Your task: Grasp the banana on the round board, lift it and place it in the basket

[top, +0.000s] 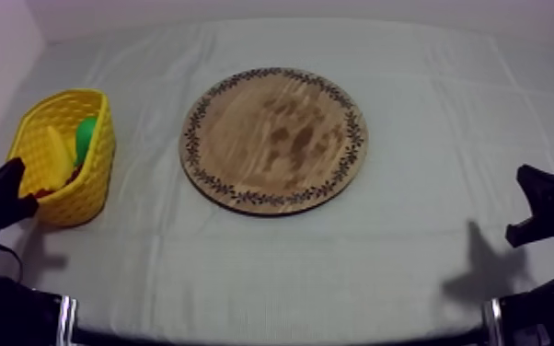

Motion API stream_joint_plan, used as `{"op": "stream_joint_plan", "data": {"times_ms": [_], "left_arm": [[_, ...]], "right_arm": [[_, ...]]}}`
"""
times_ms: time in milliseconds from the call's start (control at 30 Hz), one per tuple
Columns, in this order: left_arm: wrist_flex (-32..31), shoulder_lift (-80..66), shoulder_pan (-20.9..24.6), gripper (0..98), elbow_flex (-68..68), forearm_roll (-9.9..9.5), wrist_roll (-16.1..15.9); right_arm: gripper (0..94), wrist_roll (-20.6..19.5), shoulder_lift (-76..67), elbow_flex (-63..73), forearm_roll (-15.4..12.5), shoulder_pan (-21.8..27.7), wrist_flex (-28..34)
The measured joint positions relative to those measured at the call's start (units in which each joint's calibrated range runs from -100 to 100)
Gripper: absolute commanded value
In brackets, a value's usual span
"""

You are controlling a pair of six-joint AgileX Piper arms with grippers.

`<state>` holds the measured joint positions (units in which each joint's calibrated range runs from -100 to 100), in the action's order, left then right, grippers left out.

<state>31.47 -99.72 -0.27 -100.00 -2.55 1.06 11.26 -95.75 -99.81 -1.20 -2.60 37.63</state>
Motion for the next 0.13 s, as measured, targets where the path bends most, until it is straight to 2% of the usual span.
{"op": "stream_joint_plan", "data": {"times_ms": [133], "left_arm": [[1.3,0.0,0.1,0.0,0.0,0.16,-0.2]], "right_arm": [[0.3,0.0,0.0,0.0,0.0,0.0,0.0]]}}
